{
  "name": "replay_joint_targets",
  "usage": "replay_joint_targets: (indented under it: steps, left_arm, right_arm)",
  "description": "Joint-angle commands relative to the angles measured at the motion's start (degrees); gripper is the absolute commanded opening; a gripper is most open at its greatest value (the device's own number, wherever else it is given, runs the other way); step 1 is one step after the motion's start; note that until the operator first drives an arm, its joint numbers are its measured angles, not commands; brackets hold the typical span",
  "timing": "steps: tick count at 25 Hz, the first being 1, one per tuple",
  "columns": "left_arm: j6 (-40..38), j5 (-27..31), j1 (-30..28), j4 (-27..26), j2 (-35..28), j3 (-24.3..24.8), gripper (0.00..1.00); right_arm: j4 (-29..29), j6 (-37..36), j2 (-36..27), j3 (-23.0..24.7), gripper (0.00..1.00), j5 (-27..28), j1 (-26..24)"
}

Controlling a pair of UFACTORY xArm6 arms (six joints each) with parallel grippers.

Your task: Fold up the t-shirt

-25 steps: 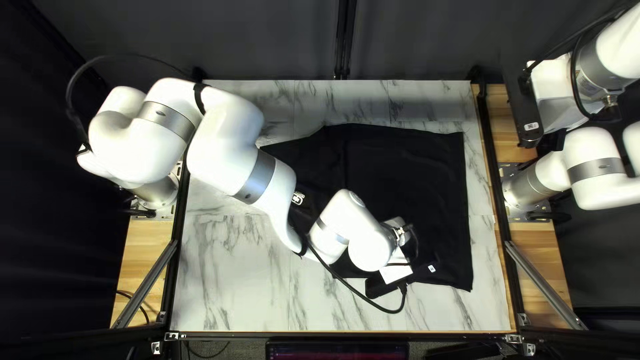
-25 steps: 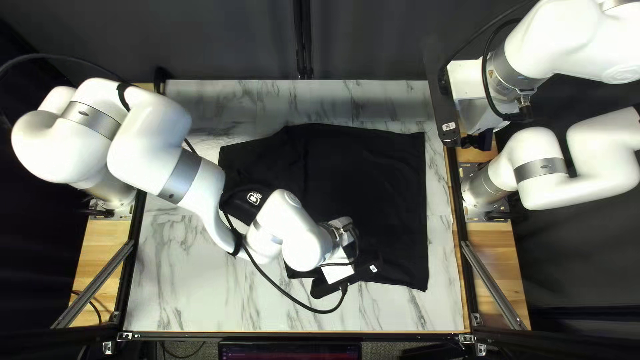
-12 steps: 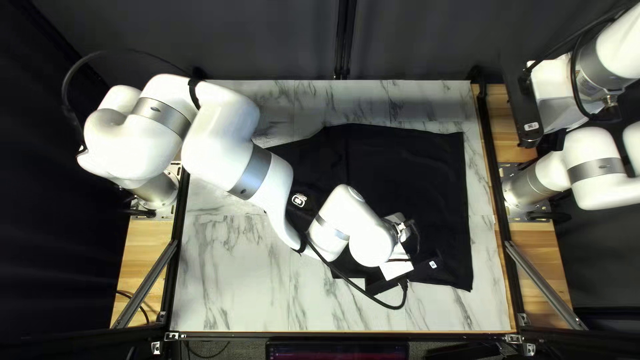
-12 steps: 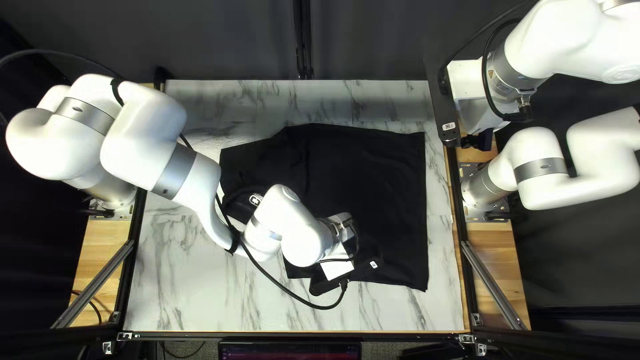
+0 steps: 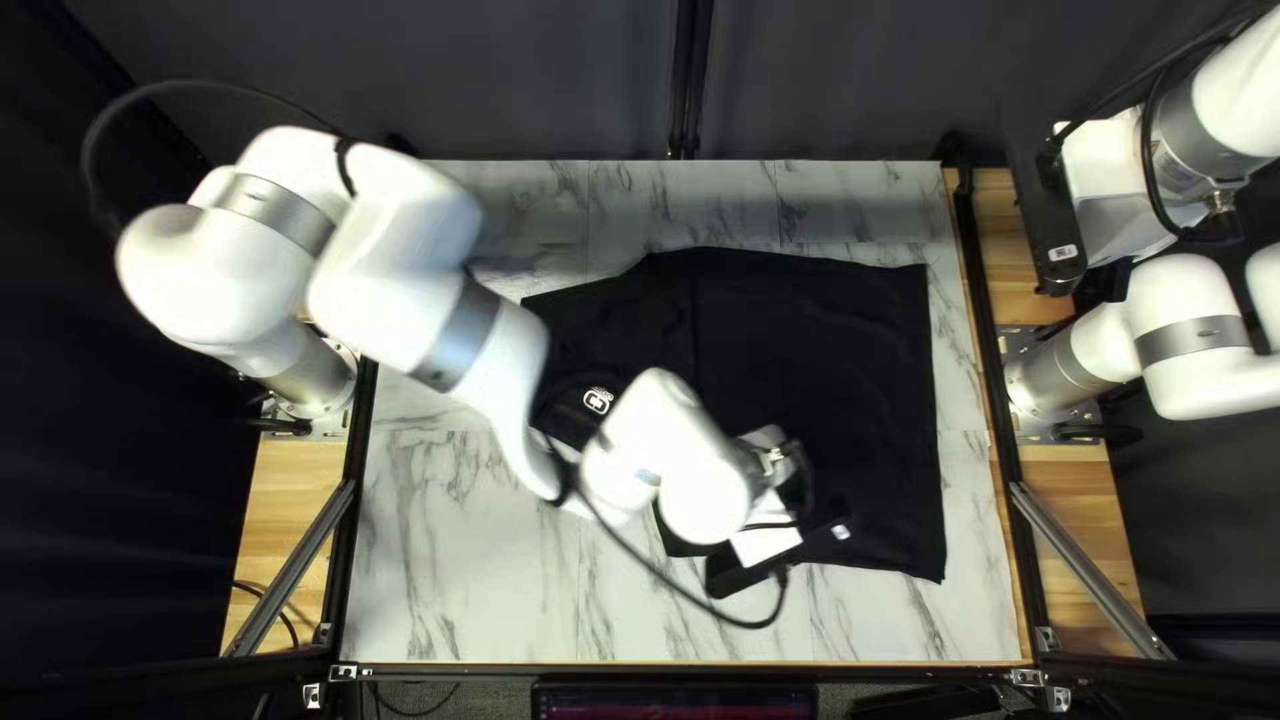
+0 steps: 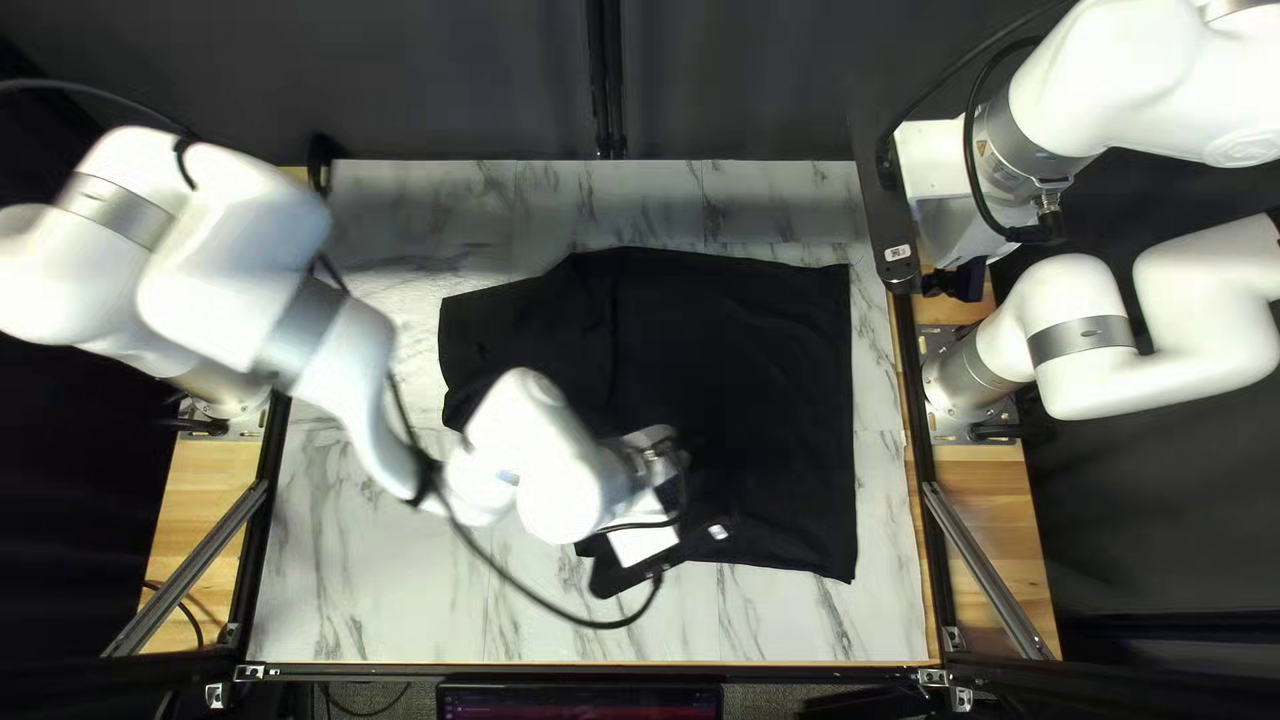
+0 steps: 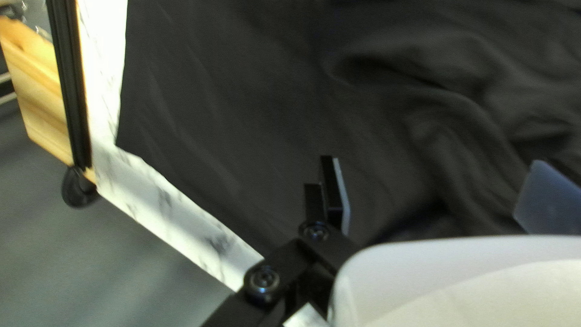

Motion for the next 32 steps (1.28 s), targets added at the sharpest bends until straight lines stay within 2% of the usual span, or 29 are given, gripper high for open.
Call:
replay_joint_targets:
  steps: [1, 7, 9, 11, 13, 15, 19, 20, 32]
  left_arm:
    - [-10.1, 1.9, -4.4, 1.2, -7.1, 9.8, 1.0]
    - [-18.5, 4.2, -7.2, 0.0, -14.4, 20.9, 1.0]
    - [-19.0, 5.7, -7.5, -0.4, -18.8, 25.5, 1.0]
    - [-18.3, 6.8, -7.5, -0.6, -21.6, 27.9, 1.0]
    - [-15.2, 7.7, -6.9, -0.7, -25.1, 30.9, 1.0]
    - [-8.6, 6.9, -5.2, -0.3, -30.0, 35.2, 1.0]
    - [7.3, 0.4, 1.1, -0.7, -37.2, 43.3, 1.0]
    - [10.1, 0.1, 2.6, -1.3, -37.8, 44.3, 1.0]
    - [10.1, 0.1, 2.6, -1.3, -37.8, 44.3, 1.0]
  right_arm:
    - [0.0, 0.0, 0.0, 0.0, 1.0, 0.0, 0.0]
    - [0.0, 0.0, 0.0, 0.0, 1.0, 0.0, 0.0]
    - [0.0, 0.0, 0.0, 0.0, 1.0, 0.0, 0.0]
    - [0.0, 0.0, 0.0, 0.0, 1.0, 0.0, 0.0]
    - [0.0, 0.0, 0.0, 0.0, 1.0, 0.0, 0.0]
    - [0.0, 0.0, 0.0, 0.0, 1.0, 0.0, 0.0]
    - [0.0, 0.0, 0.0, 0.0, 1.0, 0.0, 0.0]
    - [0.0, 0.0, 0.0, 0.0, 1.0, 0.0, 0.0]
    - [0.0, 0.0, 0.0, 0.0, 1.0, 0.0, 0.0]
